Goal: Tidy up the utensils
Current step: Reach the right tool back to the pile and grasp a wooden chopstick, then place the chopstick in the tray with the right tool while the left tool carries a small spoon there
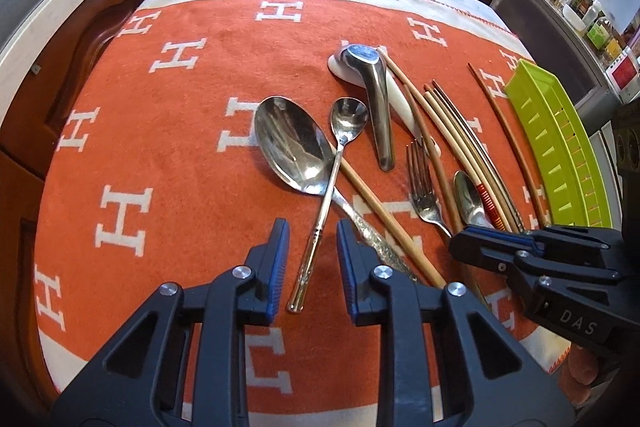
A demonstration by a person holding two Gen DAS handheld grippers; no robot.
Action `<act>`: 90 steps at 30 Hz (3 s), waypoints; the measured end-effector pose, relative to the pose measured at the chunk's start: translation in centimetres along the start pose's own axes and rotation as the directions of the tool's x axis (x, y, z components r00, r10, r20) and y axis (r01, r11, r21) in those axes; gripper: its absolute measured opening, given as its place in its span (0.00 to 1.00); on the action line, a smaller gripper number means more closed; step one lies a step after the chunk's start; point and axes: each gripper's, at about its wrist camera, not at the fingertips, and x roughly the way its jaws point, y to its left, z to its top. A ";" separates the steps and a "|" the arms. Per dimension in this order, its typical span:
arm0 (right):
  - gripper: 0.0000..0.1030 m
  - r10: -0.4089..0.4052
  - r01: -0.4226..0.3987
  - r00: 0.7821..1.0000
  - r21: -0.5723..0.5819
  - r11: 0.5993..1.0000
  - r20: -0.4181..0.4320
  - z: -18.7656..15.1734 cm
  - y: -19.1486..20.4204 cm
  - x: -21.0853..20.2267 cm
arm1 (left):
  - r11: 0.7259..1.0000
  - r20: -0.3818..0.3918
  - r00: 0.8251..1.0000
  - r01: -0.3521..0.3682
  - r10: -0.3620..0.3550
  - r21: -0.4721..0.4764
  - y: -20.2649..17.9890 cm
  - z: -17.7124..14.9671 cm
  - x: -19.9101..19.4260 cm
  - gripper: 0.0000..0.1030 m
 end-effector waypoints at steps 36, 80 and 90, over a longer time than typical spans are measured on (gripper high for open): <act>0.07 0.075 -0.079 0.995 0.052 0.996 0.070 -1.1 -2.5 -3.6 | 0.999 0.012 0.999 -0.035 0.035 0.008 -1.5 0.3 -0.3 0.02; 0.40 -0.224 0.153 0.945 0.285 0.946 0.238 -5.4 -22.0 -20.3 | 0.971 -0.090 0.982 0.177 -0.164 0.158 -27.9 1.8 -1.4 0.02; 0.40 -0.230 0.153 0.936 0.280 0.948 0.266 -5.9 -21.1 -20.4 | 0.969 -0.050 0.993 0.112 -0.103 0.218 -25.8 1.0 -2.8 0.03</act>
